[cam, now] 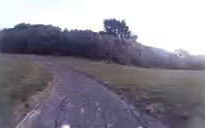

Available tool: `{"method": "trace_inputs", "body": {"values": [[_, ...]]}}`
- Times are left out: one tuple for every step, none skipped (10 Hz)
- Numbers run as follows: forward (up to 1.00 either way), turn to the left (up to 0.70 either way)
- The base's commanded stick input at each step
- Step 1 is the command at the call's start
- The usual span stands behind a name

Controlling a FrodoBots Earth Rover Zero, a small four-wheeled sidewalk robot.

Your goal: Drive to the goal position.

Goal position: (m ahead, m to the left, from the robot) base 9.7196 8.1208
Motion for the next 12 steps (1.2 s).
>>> {"method": "trace_inputs", "body": {"values": [[1.0,0.0],[1.0,0.0],[1.0,0.0],[1.0,0.03],[1.0,0.1],[1.0,0.4],[1.0,0.4],[1.0,0.24],[1.0,0.07],[1.0,0.0],[1.0,0.0],[1.0,0.0]]}}
